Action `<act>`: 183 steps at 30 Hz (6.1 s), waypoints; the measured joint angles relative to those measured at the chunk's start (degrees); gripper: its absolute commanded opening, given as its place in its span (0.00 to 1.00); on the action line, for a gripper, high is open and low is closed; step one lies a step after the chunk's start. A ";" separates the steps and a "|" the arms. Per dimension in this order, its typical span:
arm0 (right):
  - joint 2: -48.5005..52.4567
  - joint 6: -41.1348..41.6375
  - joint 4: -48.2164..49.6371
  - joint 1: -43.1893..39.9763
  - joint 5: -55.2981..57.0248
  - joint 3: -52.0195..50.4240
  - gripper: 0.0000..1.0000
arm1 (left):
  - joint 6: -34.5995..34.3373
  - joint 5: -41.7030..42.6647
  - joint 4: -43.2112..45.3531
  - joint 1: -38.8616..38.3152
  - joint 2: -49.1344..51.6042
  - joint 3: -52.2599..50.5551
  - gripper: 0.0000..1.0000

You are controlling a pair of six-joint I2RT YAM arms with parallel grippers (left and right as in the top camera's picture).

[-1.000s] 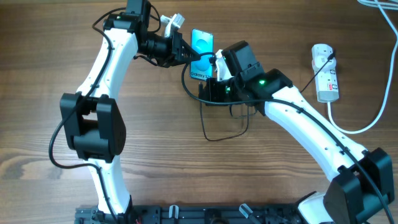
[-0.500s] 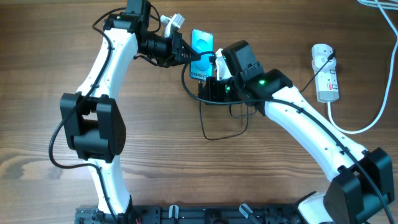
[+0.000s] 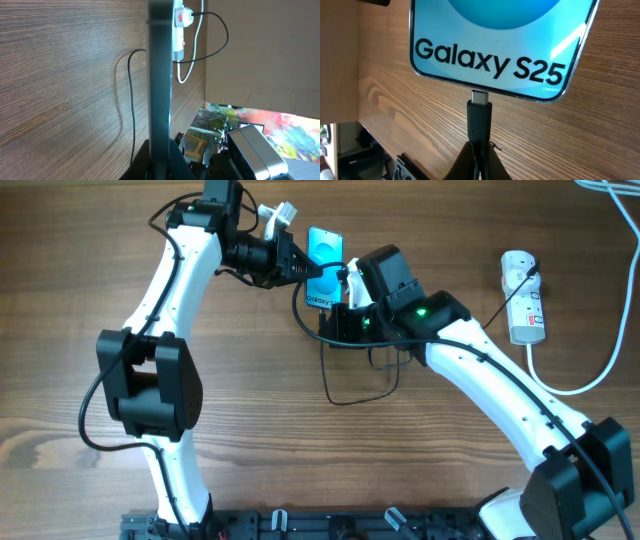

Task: Plug charger to phone and switch on socket
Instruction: 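Push the USB-C plug up into the phone's bottom port with the right gripper, then open the right gripper off the plug and pull it back right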

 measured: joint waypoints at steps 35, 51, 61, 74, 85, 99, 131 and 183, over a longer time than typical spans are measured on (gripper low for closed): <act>0.00 1.95 0.00 -0.22 0.00 0.00 0.05 | 1.09 1.07 0.02 0.00 0.00 0.00 0.04; 0.00 1.90 -0.11 -0.39 -0.20 0.00 0.05 | 1.11 1.01 0.00 0.00 0.00 0.00 0.04; 0.00 1.90 0.98 -0.37 -2.19 0.00 0.05 | 1.29 0.81 -0.02 0.00 0.00 0.00 0.04; 0.00 2.10 0.17 -0.39 -1.88 0.00 0.05 | 1.29 0.83 -0.63 0.00 0.00 0.00 0.04; 0.00 2.82 0.50 -0.37 -1.29 0.00 0.05 | 1.29 0.83 -0.83 0.00 0.00 0.00 0.04; 0.00 3.23 1.40 -0.37 -1.31 0.00 0.04 | 1.29 0.83 -0.81 0.07 0.00 0.00 0.04; 0.00 3.45 5.79 -0.37 -1.11 -0.13 0.05 | 1.33 0.63 -1.49 1.38 0.00 0.92 0.04; -5.01 0.48 -13.35 -23.23 0.42 0.44 1.00 | 42.27 9.40 -26.71 -0.63 0.00 0.63 0.04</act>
